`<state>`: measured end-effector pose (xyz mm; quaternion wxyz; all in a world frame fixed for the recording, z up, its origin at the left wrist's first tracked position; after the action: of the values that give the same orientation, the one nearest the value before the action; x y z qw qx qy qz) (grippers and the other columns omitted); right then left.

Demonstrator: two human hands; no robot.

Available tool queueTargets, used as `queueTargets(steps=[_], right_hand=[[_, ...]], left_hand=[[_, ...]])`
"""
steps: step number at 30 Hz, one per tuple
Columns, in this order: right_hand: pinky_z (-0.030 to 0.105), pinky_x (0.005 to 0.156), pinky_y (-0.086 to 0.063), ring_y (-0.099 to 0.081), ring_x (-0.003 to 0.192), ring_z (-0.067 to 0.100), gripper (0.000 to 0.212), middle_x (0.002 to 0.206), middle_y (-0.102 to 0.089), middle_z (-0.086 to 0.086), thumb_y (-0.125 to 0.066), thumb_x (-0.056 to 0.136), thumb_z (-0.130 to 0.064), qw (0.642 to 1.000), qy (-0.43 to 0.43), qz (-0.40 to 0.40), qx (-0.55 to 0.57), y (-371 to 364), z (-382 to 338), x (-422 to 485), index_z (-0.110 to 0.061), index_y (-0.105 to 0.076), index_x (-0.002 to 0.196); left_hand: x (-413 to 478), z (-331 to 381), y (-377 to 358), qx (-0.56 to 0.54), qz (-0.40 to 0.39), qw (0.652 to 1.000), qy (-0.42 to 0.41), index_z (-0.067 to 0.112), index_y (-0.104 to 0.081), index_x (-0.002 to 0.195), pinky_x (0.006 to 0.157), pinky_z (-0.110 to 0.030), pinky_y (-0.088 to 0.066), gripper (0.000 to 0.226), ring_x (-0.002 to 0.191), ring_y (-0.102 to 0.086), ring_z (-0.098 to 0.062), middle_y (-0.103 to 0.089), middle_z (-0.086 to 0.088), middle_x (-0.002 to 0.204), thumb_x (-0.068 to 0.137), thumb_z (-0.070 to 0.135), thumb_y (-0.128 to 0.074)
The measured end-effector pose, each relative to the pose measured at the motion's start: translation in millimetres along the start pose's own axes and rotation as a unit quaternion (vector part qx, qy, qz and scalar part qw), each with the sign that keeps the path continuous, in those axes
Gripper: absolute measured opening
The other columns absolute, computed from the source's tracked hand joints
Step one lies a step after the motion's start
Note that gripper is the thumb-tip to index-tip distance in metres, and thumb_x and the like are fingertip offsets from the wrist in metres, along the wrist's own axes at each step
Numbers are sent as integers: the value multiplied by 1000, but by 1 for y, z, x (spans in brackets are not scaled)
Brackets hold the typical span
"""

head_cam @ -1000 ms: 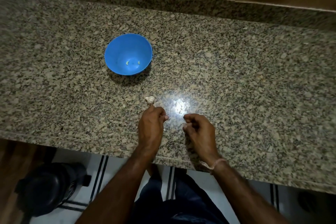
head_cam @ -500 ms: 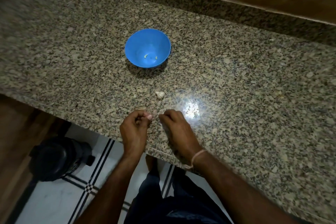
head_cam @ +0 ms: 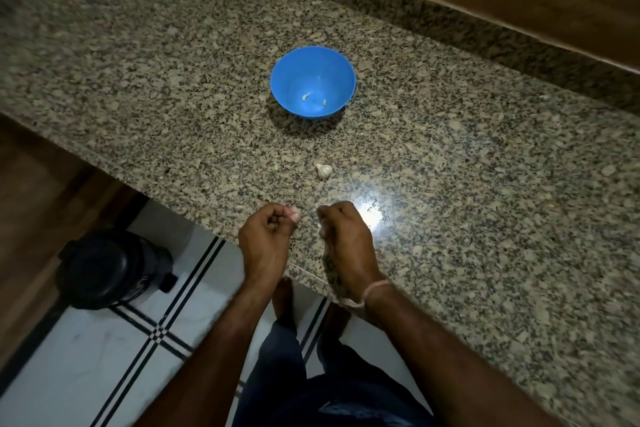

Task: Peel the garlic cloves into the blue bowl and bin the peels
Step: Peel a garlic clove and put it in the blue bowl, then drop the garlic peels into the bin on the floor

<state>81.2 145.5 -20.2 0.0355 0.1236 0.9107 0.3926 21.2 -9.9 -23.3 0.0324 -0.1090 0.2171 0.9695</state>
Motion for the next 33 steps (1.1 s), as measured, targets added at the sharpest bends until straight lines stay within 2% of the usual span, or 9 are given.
queueTargets(steps=[2, 5, 12, 17, 23, 27, 29, 31, 33], right_hand=[[44, 76, -50, -54, 79, 14, 19, 89, -54, -4, -53, 105, -38, 999, -6, 19, -31, 10, 0, -2, -29, -60, 90], [44, 86, -57, -61, 88, 15, 26, 99, -59, -4, -55, 104, -47, 1000, -8, 23, -7, 12, 7, -5, -23, -61, 93], [31, 79, -55, -59, 95, 14, 13, 103, -62, -4, -69, 94, -3, 1000, 17, -24, -2, -12, 7, 6, -12, -72, 104], [27, 67, -42, -47, 87, 9, 13, 91, -59, -7, -72, 90, -7, 998, 19, -6, -52, -9, 1, 10, -19, -66, 89], [26, 71, -25, -30, 86, 10, 19, 95, -60, -2, -75, 87, -13, 982, 85, -24, -166, -19, -6, 16, -19, -61, 99], [31, 67, -24, -38, 83, 16, 18, 94, -57, 2, -63, 89, -5, 978, 52, -36, -201, -24, -6, 16, -20, -54, 95], [27, 63, -35, -48, 79, 11, 18, 87, -59, 6, -53, 91, 2, 997, -47, -45, -41, -26, -16, 18, -16, -53, 87], [15, 59, -41, -53, 68, -1, 20, 77, -63, 2, -50, 96, 2, 978, -128, -51, 158, -41, -36, 21, -11, -56, 82], [17, 63, -47, -58, 67, 0, 18, 74, -65, -4, -59, 100, -7, 950, -176, -76, 247, -71, -60, 24, -12, -62, 83]], left_hand=[[0, 0, 0, 0, 0, 1000, 2, 22, -72, 83, 75, -32, -61, 10, 80, -71, -10, -74, 8, 81, 91, 18, -76], [0, -1, 2, -2, 7, 1000, 8, 22, -72, 83, 75, -33, -61, 10, 81, -71, -10, -74, 8, 82, 90, 18, -78], [0, 2, -2, 25, 0, 1000, 12, 21, -71, 82, 67, -13, -52, 12, 75, -66, 1, -72, 11, 80, 88, 17, -80], [1, 0, 0, 31, -7, 999, 8, 21, -71, 80, 65, -11, -50, 12, 71, -64, 5, -71, 12, 77, 88, 18, -80], [4, -6, 6, 20, -20, 999, 17, 24, -72, 80, 73, -35, -62, 12, 73, -68, -2, -73, 11, 75, 87, 21, -82], [6, -13, 21, 0, -14, 1000, 25, 24, -71, 77, 72, -36, -61, 14, 74, -71, -13, -73, 8, 75, 86, 23, -82], [8, -17, 35, -12, -5, 1000, 27, 22, -72, 79, 69, -31, -58, 13, 74, -70, -13, -73, 6, 75, 87, 23, -81], [11, -24, 56, -27, 7, 999, 34, 20, -72, 81, 68, -27, -55, 11, 75, -69, -12, -73, 6, 75, 88, 21, -80], [13, -33, 82, -32, 29, 998, 45, 21, -73, 81, 67, -23, -52, 10, 75, -68, -4, -73, 9, 76, 89, 21, -79]])
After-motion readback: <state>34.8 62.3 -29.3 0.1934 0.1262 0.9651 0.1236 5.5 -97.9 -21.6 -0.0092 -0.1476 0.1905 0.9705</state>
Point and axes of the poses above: each hand's wrist, its own x-axis towards the middle knuckle, its own y-axis out of the back of the hand, z = x × y, the point moved 6 cm from there along x, towards the middle knuckle
